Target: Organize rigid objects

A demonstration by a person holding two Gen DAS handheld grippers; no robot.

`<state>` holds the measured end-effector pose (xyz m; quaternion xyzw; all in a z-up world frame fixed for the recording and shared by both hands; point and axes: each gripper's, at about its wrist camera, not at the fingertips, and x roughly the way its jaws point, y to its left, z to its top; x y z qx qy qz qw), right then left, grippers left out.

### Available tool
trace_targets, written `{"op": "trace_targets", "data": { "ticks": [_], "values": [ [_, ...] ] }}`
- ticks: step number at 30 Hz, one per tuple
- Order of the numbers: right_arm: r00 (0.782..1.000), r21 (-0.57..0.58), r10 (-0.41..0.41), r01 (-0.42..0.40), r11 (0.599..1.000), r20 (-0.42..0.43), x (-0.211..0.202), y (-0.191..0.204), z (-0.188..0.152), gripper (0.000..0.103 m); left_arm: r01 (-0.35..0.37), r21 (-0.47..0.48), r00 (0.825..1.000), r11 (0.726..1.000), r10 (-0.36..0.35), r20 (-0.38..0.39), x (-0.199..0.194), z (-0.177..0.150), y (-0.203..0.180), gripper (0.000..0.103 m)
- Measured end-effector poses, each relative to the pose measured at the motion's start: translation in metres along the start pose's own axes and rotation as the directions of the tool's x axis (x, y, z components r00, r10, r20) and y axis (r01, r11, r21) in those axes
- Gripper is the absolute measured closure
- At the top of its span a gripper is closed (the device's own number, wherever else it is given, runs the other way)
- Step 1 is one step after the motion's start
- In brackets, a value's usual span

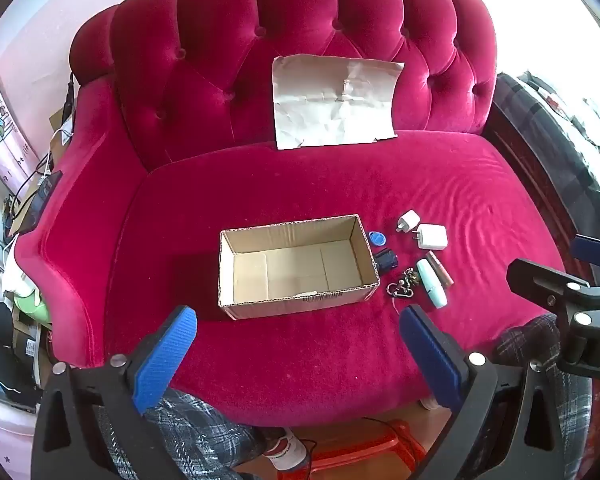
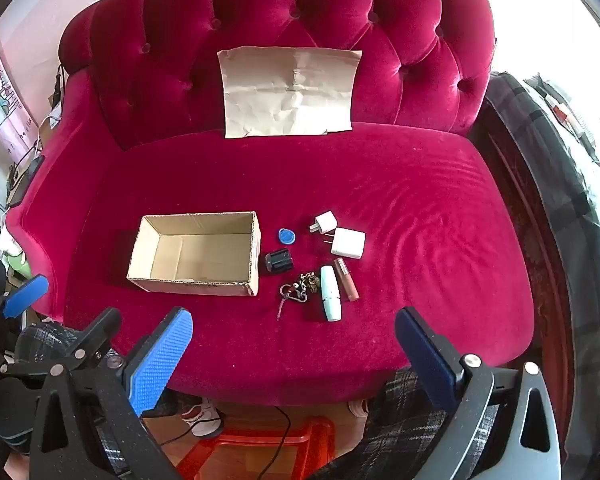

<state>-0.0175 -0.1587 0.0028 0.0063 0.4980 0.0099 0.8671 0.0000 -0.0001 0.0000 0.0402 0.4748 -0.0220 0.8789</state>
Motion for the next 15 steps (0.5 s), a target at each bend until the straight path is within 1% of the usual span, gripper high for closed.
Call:
{"op": "trace_targets", "data": {
  "ticks": [15],
  "values": [
    [1.0,0.006,0.006,-0.006,1.0,0.008,0.0019,-0.0032,-0.0028,0.0,-0.004,-0.005,1.0,1.0,0.004,0.003,0.0011,0.0001,-0.0008,0.0]
  ]
}}
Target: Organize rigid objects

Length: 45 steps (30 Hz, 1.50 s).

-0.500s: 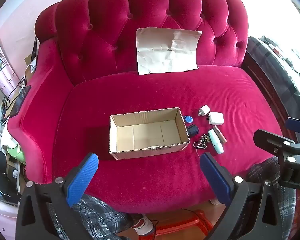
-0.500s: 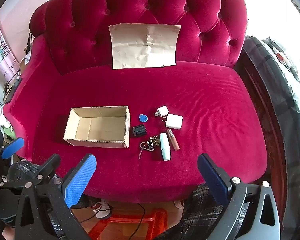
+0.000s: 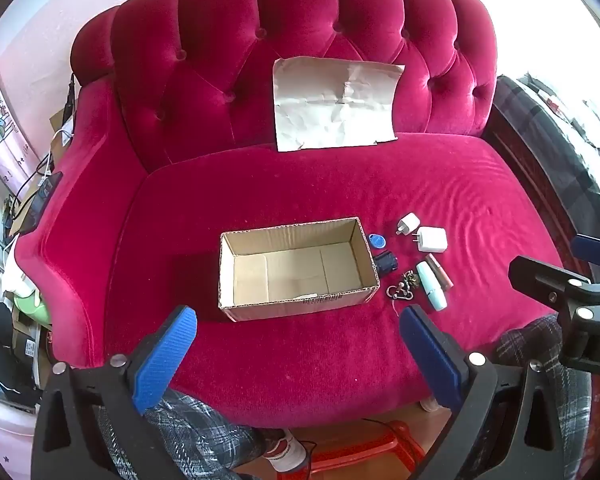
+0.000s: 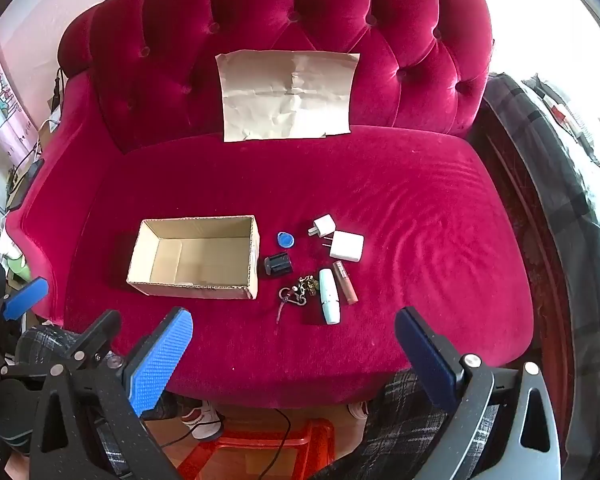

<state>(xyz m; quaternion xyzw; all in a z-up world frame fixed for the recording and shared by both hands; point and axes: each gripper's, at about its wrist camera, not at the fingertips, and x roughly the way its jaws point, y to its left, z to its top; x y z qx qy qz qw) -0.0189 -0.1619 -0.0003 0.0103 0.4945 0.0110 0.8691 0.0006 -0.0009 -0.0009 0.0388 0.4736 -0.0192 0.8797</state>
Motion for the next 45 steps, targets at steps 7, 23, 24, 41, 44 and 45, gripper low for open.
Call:
{"op": "trace_targets", "data": {
  "ticks": [7,23,24,41,44,45],
  "values": [
    [1.0,0.002,0.007,-0.007,1.0,0.002,-0.004,0.0,0.004,0.0,0.005,0.0,1.0,1.0,-0.005,0.004,-0.003,0.002,0.0,0.0],
    [1.0,0.002,0.002,-0.002,1.0,0.022,-0.008,0.002,0.007,0.0,0.009,-0.003,1.0,1.0,-0.009,0.014,-0.007,0.005,-0.001,0.0],
    [1.0,0.002,0.0,0.0,1.0,0.024,-0.009,0.003,0.008,0.0,0.009,-0.004,1.0,1.0,-0.009,0.014,-0.007,0.005,-0.001,0.0],
    [1.0,0.003,-0.001,0.001,1.0,0.023,-0.011,0.004,0.01,0.0,0.015,0.001,1.0,1.0,-0.015,0.018,-0.008,0.009,0.001,0.0],
    [1.0,0.004,0.002,-0.002,1.0,0.026,-0.012,0.004,0.011,0.0,0.017,0.001,1.0,1.0,-0.017,0.016,-0.007,0.009,0.001,0.0],
    [1.0,0.003,0.001,-0.001,1.0,0.024,-0.011,0.003,0.01,0.0,0.017,0.001,1.0,1.0,-0.017,0.017,-0.007,0.008,0.001,0.0]
  ]
}}
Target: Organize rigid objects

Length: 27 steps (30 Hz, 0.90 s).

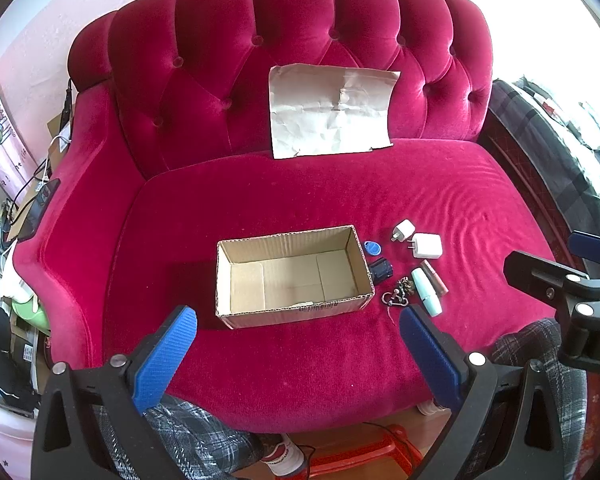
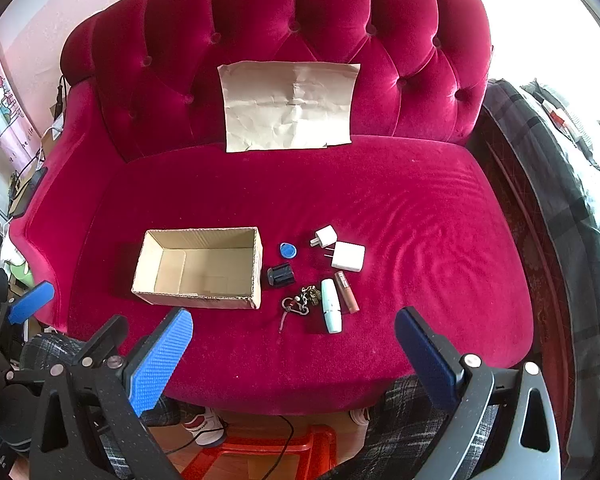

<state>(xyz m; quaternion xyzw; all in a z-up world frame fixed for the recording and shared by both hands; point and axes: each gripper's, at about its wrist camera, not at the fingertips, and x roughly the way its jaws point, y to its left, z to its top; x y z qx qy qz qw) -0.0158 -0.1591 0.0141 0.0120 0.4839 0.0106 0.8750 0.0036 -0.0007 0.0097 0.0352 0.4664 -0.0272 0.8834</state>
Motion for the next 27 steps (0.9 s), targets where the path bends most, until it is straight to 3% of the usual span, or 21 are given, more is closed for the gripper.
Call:
{"op": "trace_targets", "data": {
  "ticks": [27],
  "values": [
    [1.0,0.004,-0.017,0.017,1.0,-0.005,0.017,-0.005,0.01,0.0,0.004,-0.038,1.0,0.999,-0.003,0.014,0.015,0.015,0.021,0.0]
  ]
}}
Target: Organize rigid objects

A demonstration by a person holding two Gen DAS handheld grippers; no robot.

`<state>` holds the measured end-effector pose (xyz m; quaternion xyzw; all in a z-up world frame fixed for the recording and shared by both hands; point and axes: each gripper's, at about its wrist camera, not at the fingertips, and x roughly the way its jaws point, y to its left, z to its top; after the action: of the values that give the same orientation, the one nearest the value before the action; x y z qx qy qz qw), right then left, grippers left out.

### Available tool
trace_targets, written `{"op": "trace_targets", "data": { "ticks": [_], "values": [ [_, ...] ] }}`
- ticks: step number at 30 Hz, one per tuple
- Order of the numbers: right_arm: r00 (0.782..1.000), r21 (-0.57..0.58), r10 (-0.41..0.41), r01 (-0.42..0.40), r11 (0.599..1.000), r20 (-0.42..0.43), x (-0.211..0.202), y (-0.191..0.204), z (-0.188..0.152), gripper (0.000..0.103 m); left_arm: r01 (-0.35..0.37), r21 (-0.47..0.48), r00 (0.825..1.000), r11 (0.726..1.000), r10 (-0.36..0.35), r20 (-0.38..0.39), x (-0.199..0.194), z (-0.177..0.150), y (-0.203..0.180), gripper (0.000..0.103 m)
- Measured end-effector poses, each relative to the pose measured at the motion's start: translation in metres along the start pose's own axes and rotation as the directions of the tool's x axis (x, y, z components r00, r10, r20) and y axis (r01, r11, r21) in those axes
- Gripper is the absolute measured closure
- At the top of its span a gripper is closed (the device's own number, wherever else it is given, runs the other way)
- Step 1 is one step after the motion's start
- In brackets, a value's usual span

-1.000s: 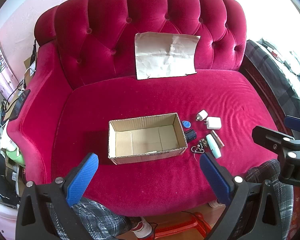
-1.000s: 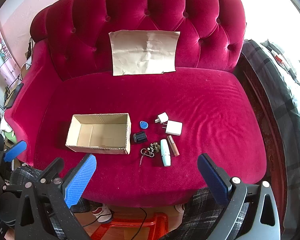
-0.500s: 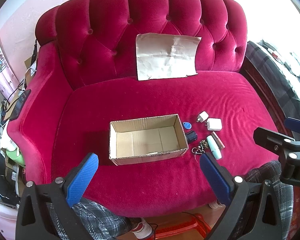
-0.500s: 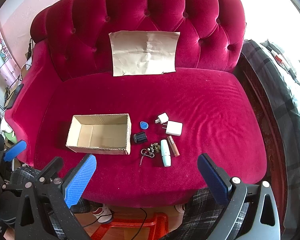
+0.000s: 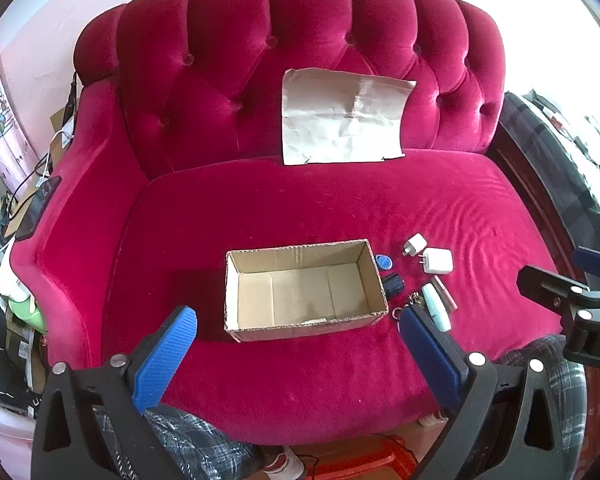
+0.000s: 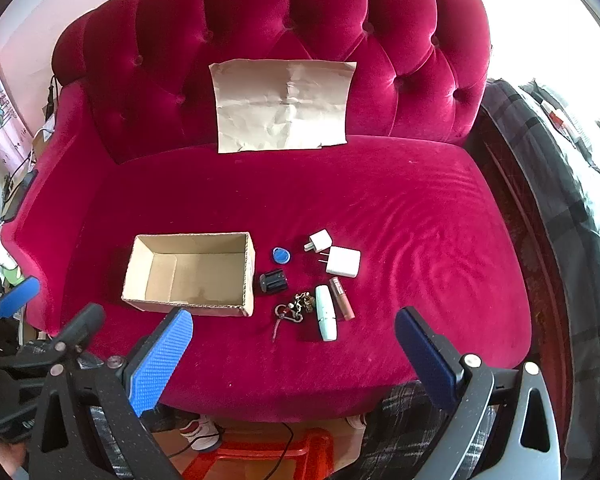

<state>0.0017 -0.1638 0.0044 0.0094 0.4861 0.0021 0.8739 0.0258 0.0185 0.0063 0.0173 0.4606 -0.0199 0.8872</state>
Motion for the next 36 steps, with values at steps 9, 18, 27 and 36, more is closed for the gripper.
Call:
{"op": "trace_targets", "data": {
  "ticks": [9,18,27,36],
  "values": [
    [1.0,0.004,-0.011,0.011,1.0,-0.018,0.026,-0.01,0.011,0.0,-0.024,0.003,1.0,1.0,0.024,0.006,0.026,0.01,0.02,0.0],
    [0.999,0.032,-0.031,0.032,0.999,-0.043,0.06,-0.026,0.017,0.0,-0.038,-0.011,0.999,0.999,0.038,-0.01,0.062,0.014,0.047,0.0],
    [0.997,0.053,-0.034,0.037,0.998,-0.063,0.094,-0.039,0.022,0.0,-0.052,0.027,0.998,0.998,0.052,-0.017,0.106,0.015,0.065,0.0],
    [0.997,0.04,-0.044,0.047,0.998,-0.063,0.126,-0.045,0.022,0.0,-0.042,0.012,0.997,0.999,0.043,-0.07,0.158,0.005,0.086,0.0]
  ]
}}
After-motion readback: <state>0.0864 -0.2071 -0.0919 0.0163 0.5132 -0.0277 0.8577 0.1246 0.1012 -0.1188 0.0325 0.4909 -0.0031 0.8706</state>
